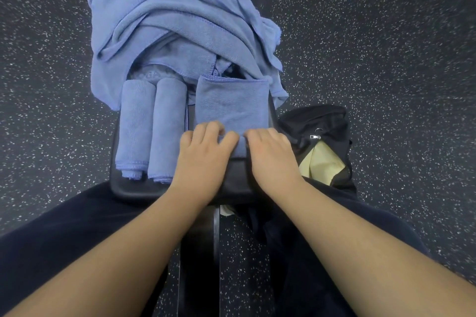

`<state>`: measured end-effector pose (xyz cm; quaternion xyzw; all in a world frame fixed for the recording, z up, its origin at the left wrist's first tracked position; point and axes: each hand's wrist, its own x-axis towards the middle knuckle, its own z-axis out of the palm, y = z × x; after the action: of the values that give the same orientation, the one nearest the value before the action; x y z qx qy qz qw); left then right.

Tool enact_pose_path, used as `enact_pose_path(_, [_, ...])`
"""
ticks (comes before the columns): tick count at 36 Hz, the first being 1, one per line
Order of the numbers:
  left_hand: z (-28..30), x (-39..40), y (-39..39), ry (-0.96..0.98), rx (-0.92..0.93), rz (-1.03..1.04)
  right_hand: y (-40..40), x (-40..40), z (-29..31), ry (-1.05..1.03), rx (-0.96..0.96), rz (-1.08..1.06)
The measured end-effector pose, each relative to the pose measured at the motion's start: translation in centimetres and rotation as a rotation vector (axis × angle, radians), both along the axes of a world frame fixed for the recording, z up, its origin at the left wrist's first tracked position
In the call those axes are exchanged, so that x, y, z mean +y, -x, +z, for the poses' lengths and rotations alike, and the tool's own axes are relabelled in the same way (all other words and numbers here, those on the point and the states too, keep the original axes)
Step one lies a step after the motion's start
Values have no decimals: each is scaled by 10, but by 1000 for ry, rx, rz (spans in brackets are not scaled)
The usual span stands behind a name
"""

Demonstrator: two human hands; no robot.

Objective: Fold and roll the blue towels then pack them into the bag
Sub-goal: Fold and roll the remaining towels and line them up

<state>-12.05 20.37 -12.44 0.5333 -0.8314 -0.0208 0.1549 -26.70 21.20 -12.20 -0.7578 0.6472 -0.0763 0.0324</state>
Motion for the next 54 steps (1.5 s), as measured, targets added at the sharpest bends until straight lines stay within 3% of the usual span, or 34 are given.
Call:
enact_pose_path(9, [1,9,3,-22,-100,21,-1,-2,-3,117,14,-94])
enact_pose_path(16, [2,7,5,-42,-160,62,-1,-2,2,92,-185,-1])
enact_pose_path(25, [-3,-3,4,4,-168,86,3,-3,-5,58,-167,-4])
enact_pose_path(54, [-1,-14,-7,-138,-177,-5,8,-14,5,-173,-67,91])
